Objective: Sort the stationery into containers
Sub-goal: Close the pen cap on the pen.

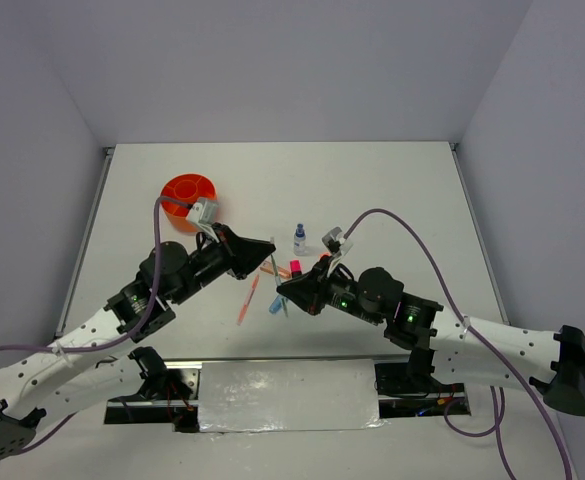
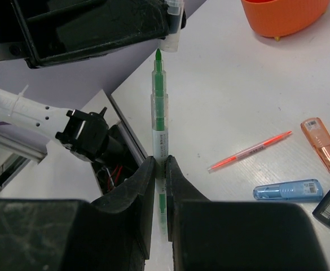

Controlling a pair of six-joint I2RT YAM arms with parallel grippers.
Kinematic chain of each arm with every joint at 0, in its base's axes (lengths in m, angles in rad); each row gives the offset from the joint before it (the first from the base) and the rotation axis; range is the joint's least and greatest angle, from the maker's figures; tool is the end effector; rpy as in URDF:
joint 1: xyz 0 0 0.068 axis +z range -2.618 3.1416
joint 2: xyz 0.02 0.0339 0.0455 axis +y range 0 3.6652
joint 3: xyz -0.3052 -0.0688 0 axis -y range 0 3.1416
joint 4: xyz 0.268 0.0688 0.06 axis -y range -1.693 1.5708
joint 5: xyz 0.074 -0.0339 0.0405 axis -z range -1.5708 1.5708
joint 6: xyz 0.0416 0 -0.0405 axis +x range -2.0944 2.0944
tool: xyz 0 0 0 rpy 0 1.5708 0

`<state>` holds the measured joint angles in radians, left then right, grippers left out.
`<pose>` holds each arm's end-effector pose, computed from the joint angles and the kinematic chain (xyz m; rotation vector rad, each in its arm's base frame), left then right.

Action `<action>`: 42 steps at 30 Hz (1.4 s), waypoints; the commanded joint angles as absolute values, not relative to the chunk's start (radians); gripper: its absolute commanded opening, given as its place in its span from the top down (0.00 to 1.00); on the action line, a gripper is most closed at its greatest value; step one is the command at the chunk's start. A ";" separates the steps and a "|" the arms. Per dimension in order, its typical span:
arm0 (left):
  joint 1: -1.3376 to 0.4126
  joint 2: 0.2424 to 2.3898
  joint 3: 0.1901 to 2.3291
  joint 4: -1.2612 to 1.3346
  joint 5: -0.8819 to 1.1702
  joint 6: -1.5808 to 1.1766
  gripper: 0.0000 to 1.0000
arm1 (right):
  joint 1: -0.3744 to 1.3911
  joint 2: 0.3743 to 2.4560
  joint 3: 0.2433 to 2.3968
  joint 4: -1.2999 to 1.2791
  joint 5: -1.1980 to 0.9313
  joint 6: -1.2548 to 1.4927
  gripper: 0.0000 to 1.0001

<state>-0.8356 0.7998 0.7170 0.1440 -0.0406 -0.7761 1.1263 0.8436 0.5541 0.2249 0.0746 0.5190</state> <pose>0.1319 -0.1433 0.3771 0.0135 1.6466 -1.2395 0.0915 0.1849 0.3150 -0.4715 1.7123 1.1744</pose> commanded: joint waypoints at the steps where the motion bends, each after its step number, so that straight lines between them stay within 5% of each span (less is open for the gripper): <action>1: -0.836 0.773 0.735 0.167 -0.072 -0.744 0.96 | 1.132 0.828 0.552 0.278 0.071 0.526 1.00; 42: -0.836 0.816 0.690 0.245 -0.015 -0.764 0.98 | 1.129 0.882 0.686 0.267 0.229 0.531 1.00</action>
<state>-0.8349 0.8124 0.6987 0.2066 -0.0395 -0.7635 1.1263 0.8776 0.6163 0.1928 0.1757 0.5236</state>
